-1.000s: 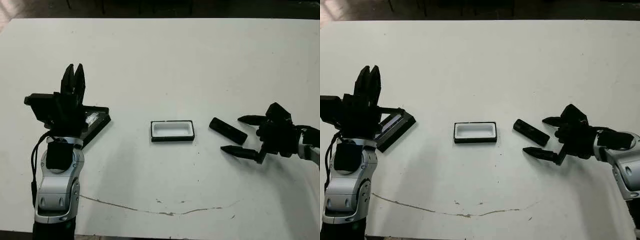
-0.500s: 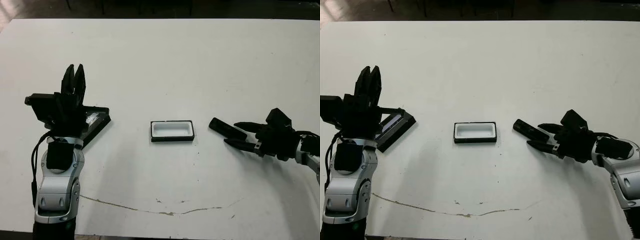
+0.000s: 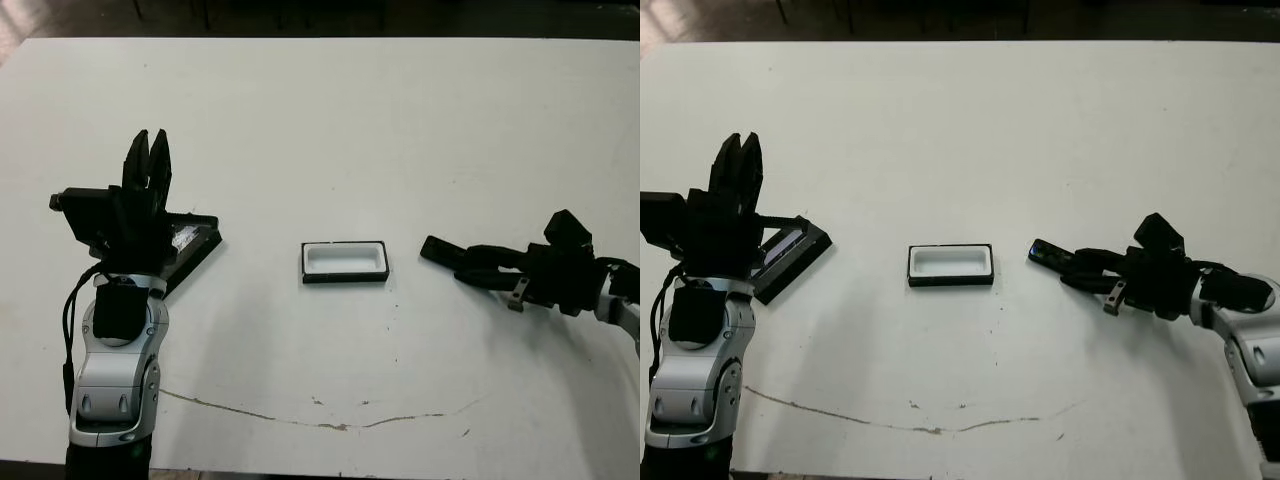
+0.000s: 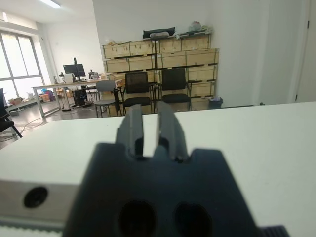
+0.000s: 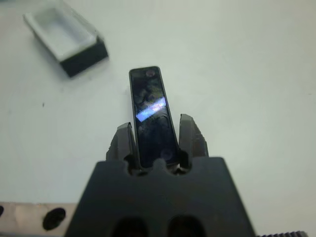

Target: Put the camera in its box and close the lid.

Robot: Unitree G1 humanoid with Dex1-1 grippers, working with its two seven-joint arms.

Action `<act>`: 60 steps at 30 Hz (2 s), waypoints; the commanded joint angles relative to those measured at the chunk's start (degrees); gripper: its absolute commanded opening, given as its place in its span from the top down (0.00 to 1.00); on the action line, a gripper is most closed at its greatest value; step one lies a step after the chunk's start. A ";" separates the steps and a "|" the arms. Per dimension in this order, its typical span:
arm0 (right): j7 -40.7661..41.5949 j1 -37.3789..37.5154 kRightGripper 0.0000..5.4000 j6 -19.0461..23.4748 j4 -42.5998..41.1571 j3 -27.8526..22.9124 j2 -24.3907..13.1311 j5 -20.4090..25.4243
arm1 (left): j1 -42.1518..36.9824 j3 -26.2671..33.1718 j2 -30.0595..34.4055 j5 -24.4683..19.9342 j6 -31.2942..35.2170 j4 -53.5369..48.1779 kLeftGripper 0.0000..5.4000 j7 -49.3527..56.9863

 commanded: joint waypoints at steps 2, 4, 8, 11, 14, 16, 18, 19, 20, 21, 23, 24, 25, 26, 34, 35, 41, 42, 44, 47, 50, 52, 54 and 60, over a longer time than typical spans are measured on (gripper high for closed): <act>0.28 -4.24 0.96 3.21 -1.22 -2.81 0.83 3.97 | 1.03 0.05 0.28 0.02 0.94 0.39 1.00 -0.06; 0.61 -6.38 0.96 3.59 -1.81 -3.16 1.36 5.38 | 1.04 -0.04 0.27 0.05 0.98 0.36 1.00 -0.08; 0.97 -10.23 0.96 7.13 -4.03 -1.91 2.17 7.97 | 1.06 -0.20 0.30 0.03 0.26 0.64 1.00 -0.27; 1.81 -12.90 0.96 9.87 -5.45 0.12 2.96 8.98 | 1.04 -0.36 0.22 0.21 0.49 0.55 1.00 -0.09; 5.28 -16.21 0.96 9.51 -4.09 3.50 4.50 8.68 | 1.10 -0.51 0.18 0.30 0.43 0.52 1.00 0.02; 7.54 -18.76 0.96 9.29 -2.77 6.52 5.04 7.16 | 1.13 -0.61 0.14 0.40 0.80 0.31 1.00 0.18; 9.63 -21.38 0.96 10.50 -1.07 9.69 5.18 5.57 | 1.18 -0.73 0.13 0.55 0.96 0.14 1.00 0.29; 10.59 -22.63 0.96 10.69 -0.02 11.41 5.32 4.41 | 1.23 -0.80 0.09 0.59 1.15 -0.01 1.00 0.37; 11.47 -23.69 0.96 9.15 0.92 13.32 5.49 2.39 | 1.30 -0.87 -0.05 0.61 1.28 -0.17 1.00 0.50; 12.19 -24.49 0.96 7.80 1.62 14.74 5.63 0.72 | 1.35 -0.96 -0.17 0.64 1.34 -0.28 1.00 0.61; 13.93 -26.26 0.96 6.30 3.05 17.50 6.40 -1.85 | 1.49 -1.05 -0.38 0.43 0.76 -0.07 1.00 0.63; 14.76 -26.96 0.96 5.65 3.70 18.55 7.00 -2.79 | 1.57 -1.09 -0.39 0.40 0.42 0.07 1.00 0.61; 15.32 -27.62 0.96 5.65 3.99 19.60 7.49 -3.67 | 1.64 -1.11 -0.42 0.40 0.28 0.13 1.00 0.64; 15.65 -28.09 0.96 5.86 4.01 20.40 7.84 -4.43 | 1.71 -1.12 -0.47 0.43 0.31 0.12 1.00 0.72; 18.06 -29.02 0.96 5.08 4.83 24.05 8.96 -8.71 | 1.95 -0.86 -0.86 0.33 1.17 -0.33 1.00 1.17; 18.34 -29.03 0.96 4.92 5.31 24.22 9.19 -8.95 | 1.97 -0.81 -0.83 0.28 1.21 -0.33 1.00 1.12; 19.44 -28.57 0.96 5.51 6.36 25.21 10.17 -9.86 | 1.94 -0.73 -0.64 0.16 0.80 -0.05 1.00 0.85; 19.42 -28.30 0.96 5.25 6.17 25.24 10.22 -9.97 | 1.92 -0.74 -0.64 0.19 0.66 0.01 1.00 0.84; 19.18 -27.71 0.96 4.95 5.48 25.32 10.19 -10.34 | 1.90 -0.74 -0.63 0.16 0.27 0.15 1.00 0.77; 18.54 -26.77 0.96 5.10 4.32 25.33 10.02 -11.11 | 1.91 -0.68 -0.70 -0.08 0.41 0.05 1.00 0.72; 17.83 -25.93 0.96 4.90 3.61 25.22 9.96 -11.92 | 1.96 -0.73 -0.79 -0.25 0.61 -0.09 1.00 0.75; 17.53 -25.67 0.96 5.09 3.41 25.34 9.95 -12.42 | 2.03 -0.85 -0.71 -0.17 0.81 -0.22 1.00 0.73; 17.37 -25.63 0.96 6.53 2.83 25.49 9.93 -12.65 | 2.09 -0.96 -0.67 0.04 0.93 -0.36 1.00 0.80; 17.20 -24.92 0.96 6.80 2.08 25.29 10.14 -12.53 | 2.21 -1.11 -0.86 -0.01 0.73 -0.48 1.00 0.85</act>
